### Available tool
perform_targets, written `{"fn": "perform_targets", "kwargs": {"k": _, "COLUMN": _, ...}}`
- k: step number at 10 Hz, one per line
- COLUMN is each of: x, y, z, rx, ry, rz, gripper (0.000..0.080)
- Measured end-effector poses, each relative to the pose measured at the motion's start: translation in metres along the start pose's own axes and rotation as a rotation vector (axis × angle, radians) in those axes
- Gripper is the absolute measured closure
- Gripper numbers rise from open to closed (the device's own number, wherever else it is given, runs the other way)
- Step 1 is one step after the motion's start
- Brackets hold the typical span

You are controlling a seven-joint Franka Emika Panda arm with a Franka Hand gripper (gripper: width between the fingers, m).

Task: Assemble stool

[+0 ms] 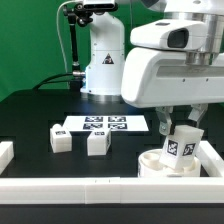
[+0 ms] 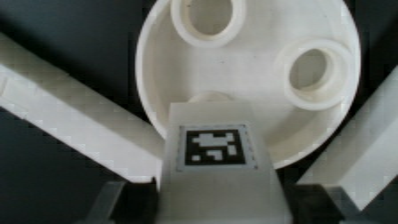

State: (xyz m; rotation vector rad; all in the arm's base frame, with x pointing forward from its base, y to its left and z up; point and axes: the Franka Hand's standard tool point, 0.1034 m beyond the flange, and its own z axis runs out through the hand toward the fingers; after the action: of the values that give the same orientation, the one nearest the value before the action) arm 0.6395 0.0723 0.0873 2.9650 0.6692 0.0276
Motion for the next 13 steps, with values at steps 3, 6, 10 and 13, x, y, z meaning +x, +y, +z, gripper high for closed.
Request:
{"fn": "perform_targets", "kwargs": {"k": 3, "x": -0.0023, "y": 0.0048, "z": 0.0009, "rx": 0.049, "ry": 0.005, "rz": 0.264, "gripper": 0.0462}}
{"fn": "perform_targets", "kwargs": {"k": 6, "x": 0.0001, "y": 0.0080, "z": 0.0020, "rx": 0.106, "ry": 0.035, "rz": 0.540, "gripper": 0.0462}}
{"fn": "perform_targets", "kwargs": {"k": 10, "x": 0.0022, "y": 0.0058, "z": 0.0019, "rx": 0.139, "ry": 0.030, "rz": 0.826, "gripper": 0.0462}}
{"fn": "perform_targets", "kwargs": {"k": 13, "x": 0.0035, "y": 0.0012, "z": 0.0021, "rx": 0.153, "ry": 0.014, "rz": 1.036, "gripper": 0.0462}}
